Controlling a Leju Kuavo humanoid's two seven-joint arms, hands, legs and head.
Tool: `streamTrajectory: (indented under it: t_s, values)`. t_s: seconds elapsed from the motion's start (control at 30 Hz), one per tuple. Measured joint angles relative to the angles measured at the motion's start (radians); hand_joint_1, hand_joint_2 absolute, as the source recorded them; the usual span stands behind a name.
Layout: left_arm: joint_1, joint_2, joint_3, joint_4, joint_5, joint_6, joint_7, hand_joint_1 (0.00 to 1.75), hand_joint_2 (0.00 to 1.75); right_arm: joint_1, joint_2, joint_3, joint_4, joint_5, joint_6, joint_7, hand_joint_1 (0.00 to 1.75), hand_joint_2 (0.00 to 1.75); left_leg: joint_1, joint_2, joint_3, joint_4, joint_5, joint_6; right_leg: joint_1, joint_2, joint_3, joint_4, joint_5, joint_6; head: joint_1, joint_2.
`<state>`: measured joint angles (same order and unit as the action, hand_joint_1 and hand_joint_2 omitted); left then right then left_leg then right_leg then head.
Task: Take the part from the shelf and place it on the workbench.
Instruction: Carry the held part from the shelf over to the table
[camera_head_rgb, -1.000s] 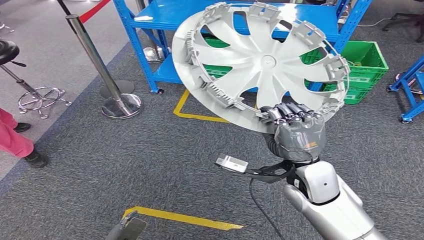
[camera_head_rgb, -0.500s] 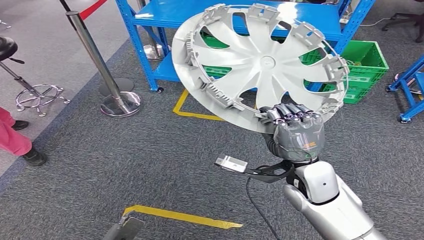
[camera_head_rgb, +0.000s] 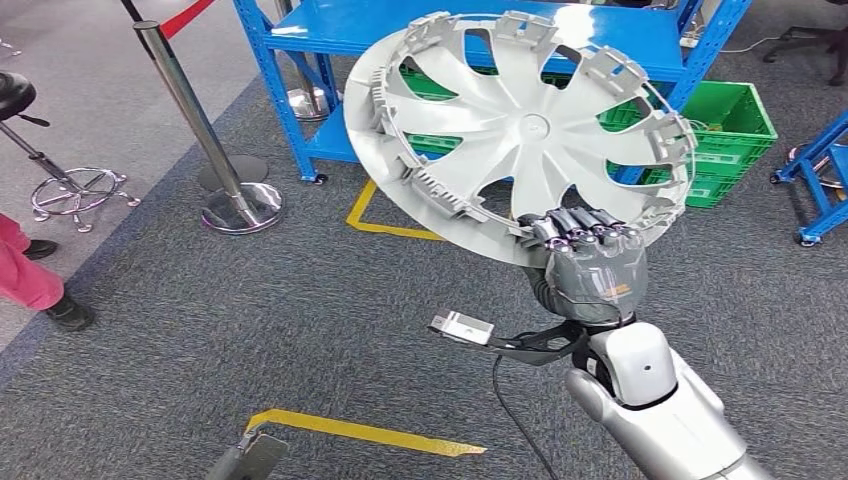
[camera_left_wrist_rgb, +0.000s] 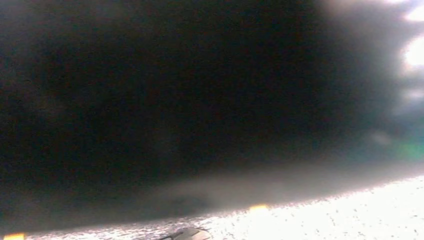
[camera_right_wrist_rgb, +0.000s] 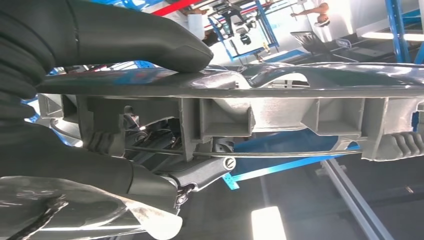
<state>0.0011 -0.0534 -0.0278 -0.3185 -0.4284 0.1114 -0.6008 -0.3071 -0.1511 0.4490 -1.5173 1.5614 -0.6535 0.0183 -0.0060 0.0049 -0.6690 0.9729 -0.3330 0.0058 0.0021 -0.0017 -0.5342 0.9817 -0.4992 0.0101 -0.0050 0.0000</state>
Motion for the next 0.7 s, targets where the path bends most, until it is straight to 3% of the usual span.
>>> streamTrajectory:
  t_s: [0.53,0.7]
  values:
    - [-0.001,0.000,0.001,0.000,0.000,-0.010,0.000,0.00,0.00,-0.022,-0.006,0.012,0.015,0.003,-0.007,0.061,1.75,1.75,-0.001,0.000,-0.001,0.002,0.000,0.001,-0.002,0.000,-0.001,-0.001,0.001,0.002,0.000,0.000]
    - [-0.001,0.003,0.002,0.000,0.000,-0.010,0.002,0.00,0.00,-0.032,-0.018,0.024,0.020,0.004,-0.012,0.090,1.75,1.75,-0.006,-0.001,-0.006,0.010,-0.007,0.020,-0.005,-0.003,0.001,-0.004,0.002,0.013,-0.001,0.000]
